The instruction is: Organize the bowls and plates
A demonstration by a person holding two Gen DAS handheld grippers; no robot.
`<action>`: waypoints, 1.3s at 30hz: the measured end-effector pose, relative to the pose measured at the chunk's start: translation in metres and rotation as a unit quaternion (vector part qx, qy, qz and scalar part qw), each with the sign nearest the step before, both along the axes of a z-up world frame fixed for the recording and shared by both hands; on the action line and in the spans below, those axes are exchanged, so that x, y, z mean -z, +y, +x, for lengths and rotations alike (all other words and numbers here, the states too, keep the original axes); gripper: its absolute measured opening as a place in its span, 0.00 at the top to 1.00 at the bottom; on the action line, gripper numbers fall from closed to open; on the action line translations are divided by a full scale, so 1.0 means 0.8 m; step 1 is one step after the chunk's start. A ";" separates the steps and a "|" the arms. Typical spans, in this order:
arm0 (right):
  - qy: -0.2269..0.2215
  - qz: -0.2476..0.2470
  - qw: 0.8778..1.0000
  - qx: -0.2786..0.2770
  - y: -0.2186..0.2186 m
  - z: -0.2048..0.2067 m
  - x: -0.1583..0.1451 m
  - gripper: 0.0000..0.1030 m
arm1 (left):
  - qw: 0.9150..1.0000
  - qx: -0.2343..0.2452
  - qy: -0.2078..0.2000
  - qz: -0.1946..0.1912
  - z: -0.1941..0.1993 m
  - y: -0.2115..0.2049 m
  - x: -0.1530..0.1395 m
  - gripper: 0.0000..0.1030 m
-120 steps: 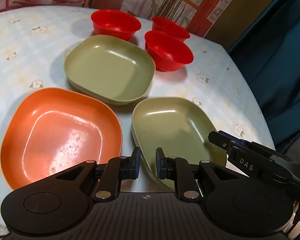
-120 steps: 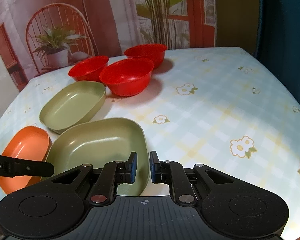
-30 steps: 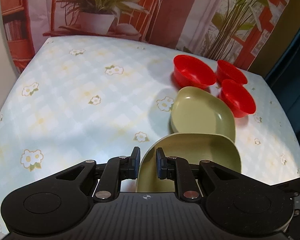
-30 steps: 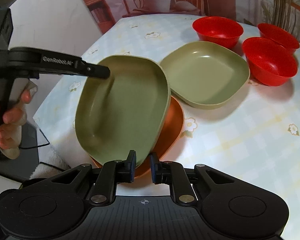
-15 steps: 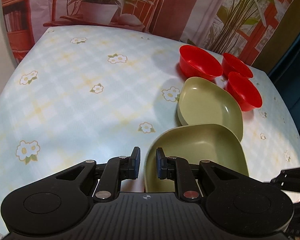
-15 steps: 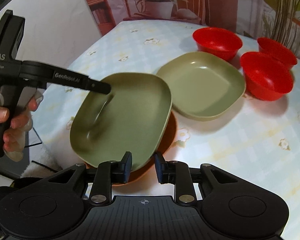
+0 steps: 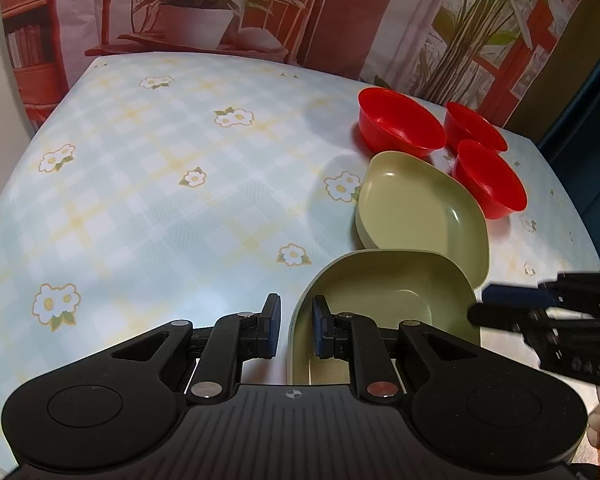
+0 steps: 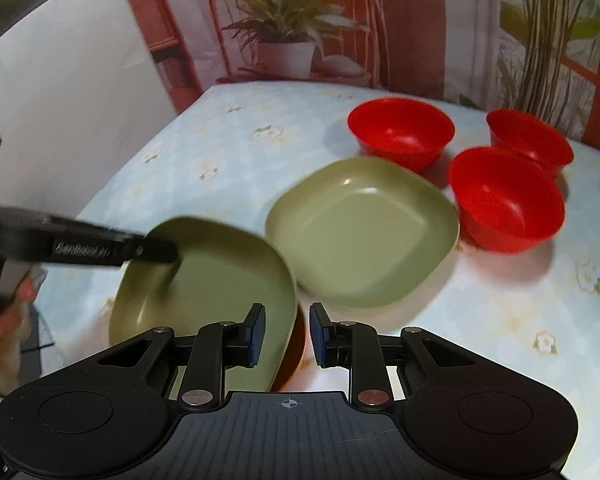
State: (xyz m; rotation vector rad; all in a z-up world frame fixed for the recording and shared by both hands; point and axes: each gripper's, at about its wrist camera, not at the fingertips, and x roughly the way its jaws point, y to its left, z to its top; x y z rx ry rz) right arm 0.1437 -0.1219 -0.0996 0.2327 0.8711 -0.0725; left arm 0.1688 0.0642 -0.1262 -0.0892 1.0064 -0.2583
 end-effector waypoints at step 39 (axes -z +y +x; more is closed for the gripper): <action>0.021 -0.006 1.000 0.018 0.006 -0.013 0.020 0.95 | 1.000 0.008 0.005 0.005 -0.004 0.001 0.014 0.80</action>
